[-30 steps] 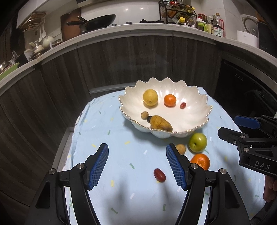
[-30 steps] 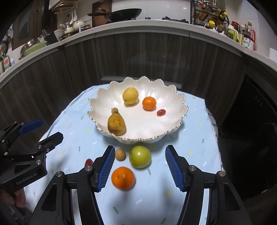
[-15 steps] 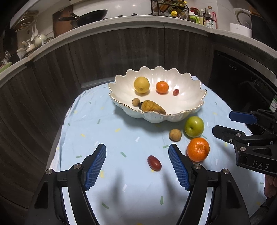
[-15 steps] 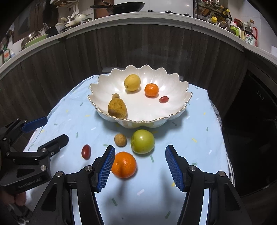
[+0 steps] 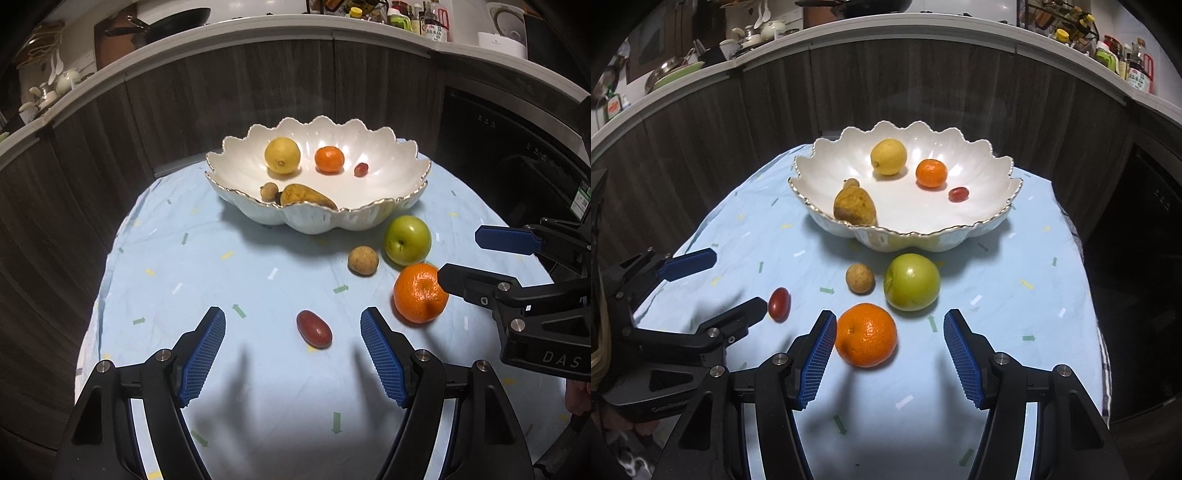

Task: Organize fruits
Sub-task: 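Withdraw both tools from the bowl toward the remaining fruits on the cloth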

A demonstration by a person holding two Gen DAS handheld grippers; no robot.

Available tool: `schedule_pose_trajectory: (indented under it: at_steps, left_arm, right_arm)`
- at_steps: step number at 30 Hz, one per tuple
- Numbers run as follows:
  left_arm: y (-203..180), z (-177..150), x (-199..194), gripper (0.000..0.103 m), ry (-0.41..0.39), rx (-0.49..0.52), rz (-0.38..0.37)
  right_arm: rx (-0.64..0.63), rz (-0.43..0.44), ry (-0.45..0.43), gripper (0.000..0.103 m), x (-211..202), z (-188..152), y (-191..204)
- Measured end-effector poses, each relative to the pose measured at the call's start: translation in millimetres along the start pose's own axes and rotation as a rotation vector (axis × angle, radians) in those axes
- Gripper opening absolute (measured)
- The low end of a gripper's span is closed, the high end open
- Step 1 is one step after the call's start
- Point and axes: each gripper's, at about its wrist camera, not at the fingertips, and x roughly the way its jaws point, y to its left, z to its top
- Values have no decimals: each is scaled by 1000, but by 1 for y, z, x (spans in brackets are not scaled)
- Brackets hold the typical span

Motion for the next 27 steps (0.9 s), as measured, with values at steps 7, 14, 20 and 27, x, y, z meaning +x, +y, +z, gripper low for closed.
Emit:
schedule_pose_trajectory:
  at_steps: [7, 14, 20, 27]
  left_arm:
    - [-1, -2, 12, 75, 19, 7, -13]
    - [-4, -4, 25, 63, 46, 17, -25]
    - [-9, -8, 32, 55, 75, 22, -27]
    - [-9, -10, 41, 50, 98, 4, -26]
  right_arm:
    - [-8, 14, 24, 61, 11, -5, 2]
    - [-16, 35, 48, 61, 22, -11, 5]
    - [-29, 37, 58, 61, 29, -14, 8]
    - [-24, 40, 63, 61, 35, -14, 8]
